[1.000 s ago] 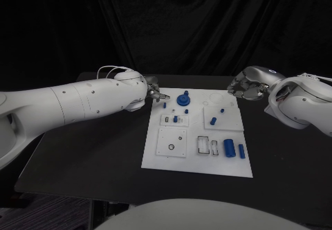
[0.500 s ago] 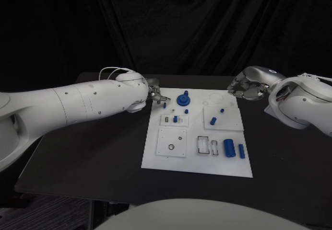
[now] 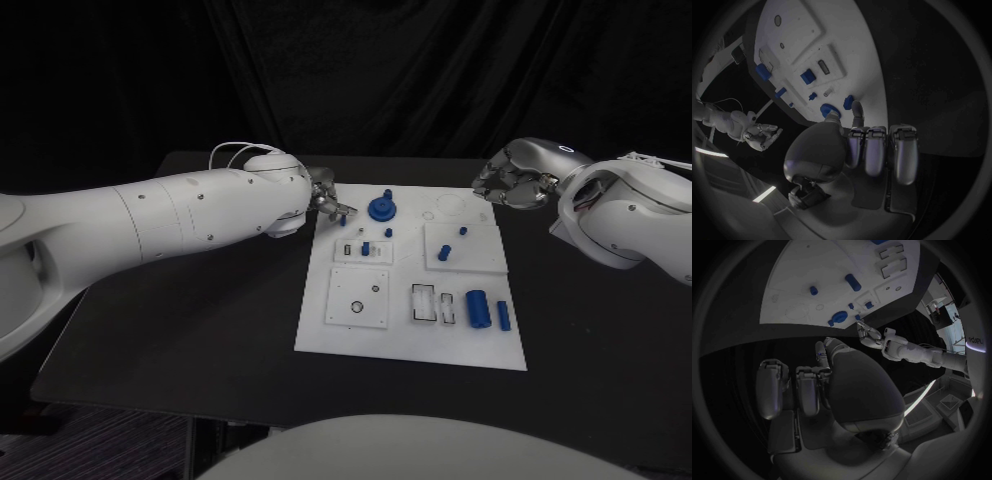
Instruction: Assemble the parts on the task board
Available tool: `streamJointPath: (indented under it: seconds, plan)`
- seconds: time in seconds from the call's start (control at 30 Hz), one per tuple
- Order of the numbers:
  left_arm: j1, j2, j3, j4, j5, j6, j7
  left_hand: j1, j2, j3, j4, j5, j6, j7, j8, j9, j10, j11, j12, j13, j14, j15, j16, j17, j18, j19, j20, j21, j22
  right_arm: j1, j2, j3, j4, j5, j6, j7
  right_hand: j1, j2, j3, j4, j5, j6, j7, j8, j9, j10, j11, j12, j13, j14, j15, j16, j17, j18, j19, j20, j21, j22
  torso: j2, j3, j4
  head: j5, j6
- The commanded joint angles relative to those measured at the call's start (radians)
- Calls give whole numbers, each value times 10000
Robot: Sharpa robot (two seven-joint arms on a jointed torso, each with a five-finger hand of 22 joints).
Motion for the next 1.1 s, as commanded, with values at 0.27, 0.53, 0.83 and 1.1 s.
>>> streamJointPath:
  seconds: [0.27, 0.53, 0.83, 1.1]
  plan:
    - [-51, 65, 4, -30, -16, 212, 202, 206, 25, 32, -25, 285, 61, 74, -106, -86, 1060, 70, -6, 2619, 1055, 69, 27, 2634, -63, 1051, 97, 31, 2634, -26, -11, 8, 1, -20, 17, -184, -60, 26, 52, 32, 69, 66, 27, -58, -9, 1060, 41, 27, 2633, 1024, 58, 25, 2635, 154, 291, 58, -35, 2119, -6, -2, -1, -4, -1]
    - [-64, 108, 4, -87, -16, 258, 207, 300, 25, 67, -25, 498, 90, 75, -170, -139, 1060, 72, -6, 2619, 1055, 74, 27, 2634, -63, 1051, 104, 31, 2634, -26, -5, 8, 1, -20, 33, -190, -63, 31, 62, 27, 85, 61, 25, -65, -13, 1060, 39, 27, 2633, 1024, 55, 25, 2635, 156, 287, 56, -44, 2116, 1, 0, -8, -7, -1]
    - [-73, 160, 4, -143, -16, 236, 221, 344, 32, 89, -25, 579, 82, 80, -206, -163, 1060, 75, -6, 2619, 1055, 76, 27, 2634, -63, 1051, 106, 31, 2634, -27, 1, 8, -6, -20, 63, -199, -63, 31, 62, 27, 85, 61, 25, -65, -13, 1060, 39, 27, 2633, 1024, 55, 25, 2635, 156, 287, 56, -44, 2116, -1, 2, -2, -13, -1]
    - [-88, 192, 4, -166, -16, 204, 221, 437, 17, 125, -29, 684, -31, 118, -332, -228, 1060, 100, -6, 2619, 1055, 91, 27, 2634, -63, 1051, 116, 31, 2634, -29, 16, 8, -10, -20, 87, -194, -64, 38, 72, 22, 94, 64, 23, -67, -15, 1060, 37, 27, 2633, 1024, 53, 25, 2635, 157, 285, 54, -49, 2114, 3, -4, 0, 3, -1]
